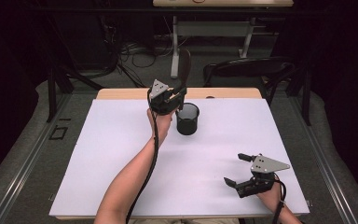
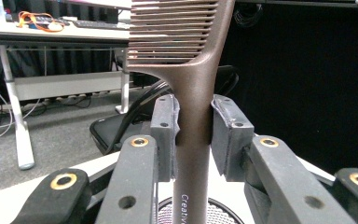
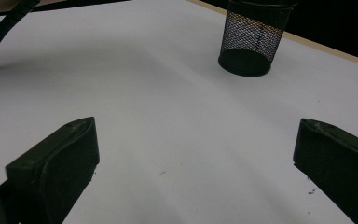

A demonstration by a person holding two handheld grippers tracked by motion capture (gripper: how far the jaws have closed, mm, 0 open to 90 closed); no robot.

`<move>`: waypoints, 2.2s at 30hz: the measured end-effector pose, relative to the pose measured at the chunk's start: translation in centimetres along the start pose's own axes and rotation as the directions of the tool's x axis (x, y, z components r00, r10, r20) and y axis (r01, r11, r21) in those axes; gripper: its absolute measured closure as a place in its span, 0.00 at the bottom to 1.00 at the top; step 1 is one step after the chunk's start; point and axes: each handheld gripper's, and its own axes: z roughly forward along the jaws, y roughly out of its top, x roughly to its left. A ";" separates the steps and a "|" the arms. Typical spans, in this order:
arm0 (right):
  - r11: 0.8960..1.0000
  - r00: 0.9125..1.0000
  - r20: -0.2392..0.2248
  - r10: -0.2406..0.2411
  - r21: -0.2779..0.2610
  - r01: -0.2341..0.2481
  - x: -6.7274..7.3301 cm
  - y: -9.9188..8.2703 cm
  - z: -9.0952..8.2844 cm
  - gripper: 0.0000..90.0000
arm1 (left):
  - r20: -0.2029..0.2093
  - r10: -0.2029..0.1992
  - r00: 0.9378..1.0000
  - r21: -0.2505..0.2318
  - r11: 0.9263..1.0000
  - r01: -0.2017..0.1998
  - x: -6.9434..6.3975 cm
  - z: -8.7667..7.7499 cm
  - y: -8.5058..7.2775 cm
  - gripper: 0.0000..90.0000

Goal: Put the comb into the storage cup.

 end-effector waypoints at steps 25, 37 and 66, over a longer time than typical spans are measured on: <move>1.000 1.000 -0.002 -0.001 0.003 0.001 0.0 0.0 0.0 0.00 | 0.015 -0.018 1.000 0.001 1.000 0.018 0.1 0.8 -1.2 0.80; 1.000 1.000 -0.003 0.001 0.004 -0.001 0.0 0.0 0.0 0.00 | 0.016 -0.012 1.000 0.024 1.000 0.011 0.1 1.1 -2.3 0.80; 1.000 1.000 -0.002 0.000 0.005 0.000 0.0 0.0 0.0 0.00 | 0.011 0.020 1.000 0.069 0.997 -0.020 -0.2 1.4 -3.8 0.80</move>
